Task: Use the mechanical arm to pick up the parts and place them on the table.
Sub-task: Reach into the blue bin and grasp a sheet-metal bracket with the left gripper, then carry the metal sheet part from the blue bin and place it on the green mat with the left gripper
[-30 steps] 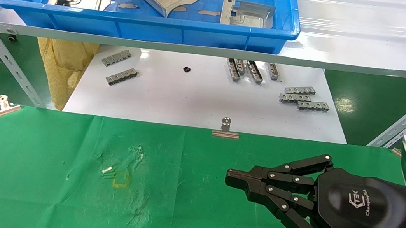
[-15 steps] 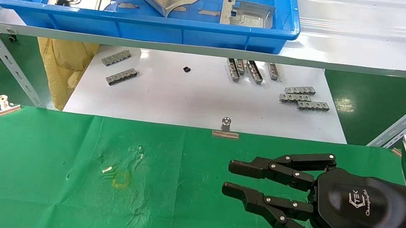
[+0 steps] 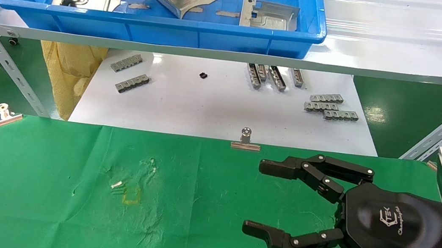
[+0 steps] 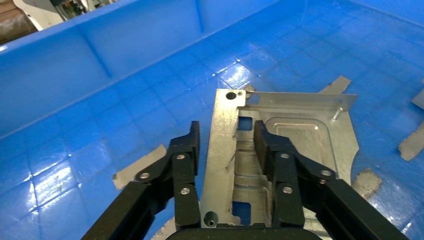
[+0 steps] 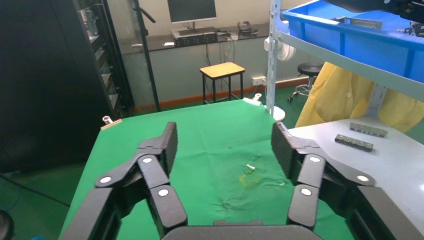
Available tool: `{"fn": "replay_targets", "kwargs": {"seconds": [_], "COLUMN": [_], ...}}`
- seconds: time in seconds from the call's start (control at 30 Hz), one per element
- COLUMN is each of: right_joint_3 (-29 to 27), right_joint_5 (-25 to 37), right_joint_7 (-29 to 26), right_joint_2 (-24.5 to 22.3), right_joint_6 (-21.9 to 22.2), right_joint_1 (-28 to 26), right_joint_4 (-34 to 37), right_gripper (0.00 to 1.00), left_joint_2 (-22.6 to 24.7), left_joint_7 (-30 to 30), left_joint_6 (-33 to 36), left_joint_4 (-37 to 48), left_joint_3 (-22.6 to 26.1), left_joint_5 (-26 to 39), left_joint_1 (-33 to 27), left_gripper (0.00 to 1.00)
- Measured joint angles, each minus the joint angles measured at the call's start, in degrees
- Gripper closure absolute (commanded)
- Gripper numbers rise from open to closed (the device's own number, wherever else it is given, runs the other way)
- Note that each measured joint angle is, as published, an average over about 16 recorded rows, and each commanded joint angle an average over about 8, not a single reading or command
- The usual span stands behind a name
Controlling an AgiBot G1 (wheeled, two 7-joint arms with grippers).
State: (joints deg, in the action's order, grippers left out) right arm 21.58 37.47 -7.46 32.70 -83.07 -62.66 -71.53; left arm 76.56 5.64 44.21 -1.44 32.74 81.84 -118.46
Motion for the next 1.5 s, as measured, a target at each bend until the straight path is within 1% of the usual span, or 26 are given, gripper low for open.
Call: {"fn": "replay_targets", "kwargs": {"seconds": [0.23,0.4,0.53,0.7,0.9,1.03,1.17,1.33,1.5], "right_joint_3": [0.0,0.0,0.0,0.0,0.0,0.0,0.0,0.0,0.0], "right_joint_5": [0.0,0.0,0.0,0.0,0.0,0.0,0.0,0.0,0.0], "right_joint_7": [0.0,0.0,0.0,0.0,0.0,0.0,0.0,0.0,0.0], "right_joint_2": [0.0,0.0,0.0,0.0,0.0,0.0,0.0,0.0,0.0], "right_joint_6": [0.0,0.0,0.0,0.0,0.0,0.0,0.0,0.0,0.0], "right_joint_1": [0.0,0.0,0.0,0.0,0.0,0.0,0.0,0.0,0.0], "right_joint_4": [0.0,0.0,0.0,0.0,0.0,0.0,0.0,0.0,0.0], "right_gripper": [0.00,0.00,0.00,0.00,0.00,0.00,0.00,0.00,0.00], "left_joint_2": [-0.2,-0.8,-1.6,-3.1,-5.8,-7.8,-9.9,-12.4,-14.3], "left_joint_7": [0.1,-0.5,-1.7,-4.3,-9.1,-13.3,-17.8,-23.9,-29.8], "left_joint_6": [1.1,3.2,6.4,13.1,24.6,33.2,40.0,45.2,46.8], "left_joint_4": [-0.6,-1.5,-2.5,-4.0,-5.8,-6.8,-8.0,-9.4,-10.6], "left_joint_3": [-0.1,-0.6,-1.3,-2.3,-3.2,-3.4,-3.1,-1.7,1.0], "left_joint_5": [-0.2,-1.1,-2.2,-3.8,-5.7,-6.5,-6.9,-6.3,-4.2], "left_joint_1": [-0.4,-1.4,-2.3,-3.1,-3.1,-2.3,-1.0,1.5,4.6], "left_gripper": [1.00,1.00,1.00,1.00,1.00,1.00,1.00,1.00,1.00]}}
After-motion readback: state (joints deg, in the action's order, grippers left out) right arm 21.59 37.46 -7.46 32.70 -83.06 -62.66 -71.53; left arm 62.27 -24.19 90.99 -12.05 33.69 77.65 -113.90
